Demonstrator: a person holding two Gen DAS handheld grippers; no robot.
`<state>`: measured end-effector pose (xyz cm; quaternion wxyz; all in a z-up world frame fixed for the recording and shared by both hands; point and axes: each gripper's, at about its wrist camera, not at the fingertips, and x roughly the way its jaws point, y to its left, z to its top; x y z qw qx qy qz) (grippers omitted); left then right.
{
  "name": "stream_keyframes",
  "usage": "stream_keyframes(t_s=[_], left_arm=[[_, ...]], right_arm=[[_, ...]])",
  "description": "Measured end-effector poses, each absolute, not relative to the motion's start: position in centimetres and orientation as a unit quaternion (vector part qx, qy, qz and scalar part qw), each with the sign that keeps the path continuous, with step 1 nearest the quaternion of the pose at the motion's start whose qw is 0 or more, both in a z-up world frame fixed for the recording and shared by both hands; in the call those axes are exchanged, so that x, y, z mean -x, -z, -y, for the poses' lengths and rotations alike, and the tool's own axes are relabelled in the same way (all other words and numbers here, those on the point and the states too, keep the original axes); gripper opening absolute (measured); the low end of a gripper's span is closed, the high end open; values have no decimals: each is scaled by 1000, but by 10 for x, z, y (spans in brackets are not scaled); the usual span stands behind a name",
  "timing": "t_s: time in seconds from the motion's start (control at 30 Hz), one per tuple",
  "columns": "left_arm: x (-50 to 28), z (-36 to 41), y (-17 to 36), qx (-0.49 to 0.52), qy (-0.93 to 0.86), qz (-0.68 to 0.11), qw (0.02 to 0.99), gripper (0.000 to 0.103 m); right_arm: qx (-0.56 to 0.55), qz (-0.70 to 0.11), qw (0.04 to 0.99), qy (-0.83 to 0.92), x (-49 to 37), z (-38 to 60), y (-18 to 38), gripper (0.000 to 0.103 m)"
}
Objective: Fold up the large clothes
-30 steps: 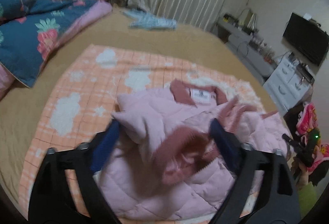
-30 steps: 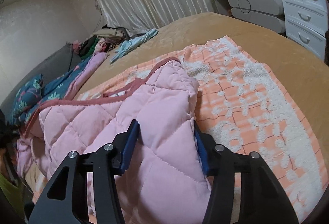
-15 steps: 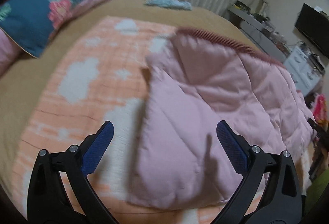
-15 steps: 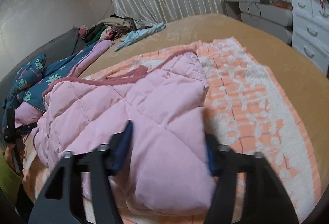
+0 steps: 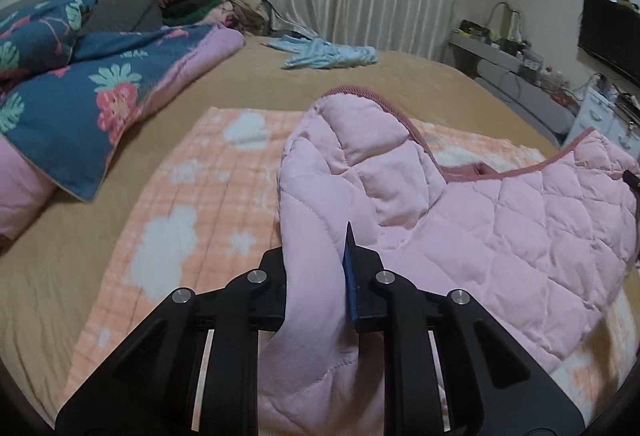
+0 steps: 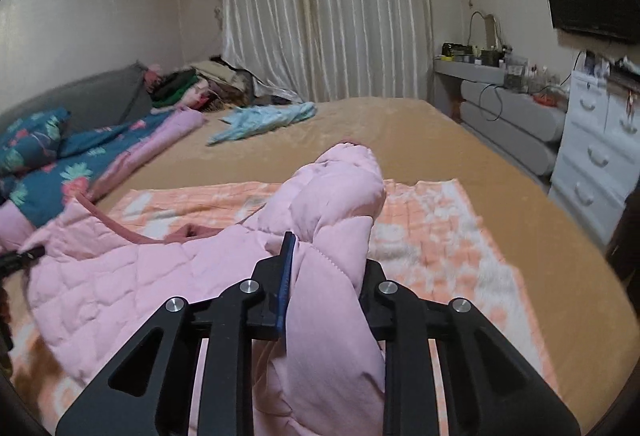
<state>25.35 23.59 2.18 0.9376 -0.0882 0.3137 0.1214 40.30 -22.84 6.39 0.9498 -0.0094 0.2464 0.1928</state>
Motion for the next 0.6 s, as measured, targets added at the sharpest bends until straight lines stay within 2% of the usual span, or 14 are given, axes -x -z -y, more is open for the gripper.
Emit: stream_keyframes(t_s=[0.27,0.6], left_arm=[[-298,-241,6,91,-155,-344,922,11],[-322,-243,37,68,-165,-372,911,15]], right_arm=[[33,-310,942,-125,-461,216,-20,21],[26,-378,921,-91,-483,224,55,23]])
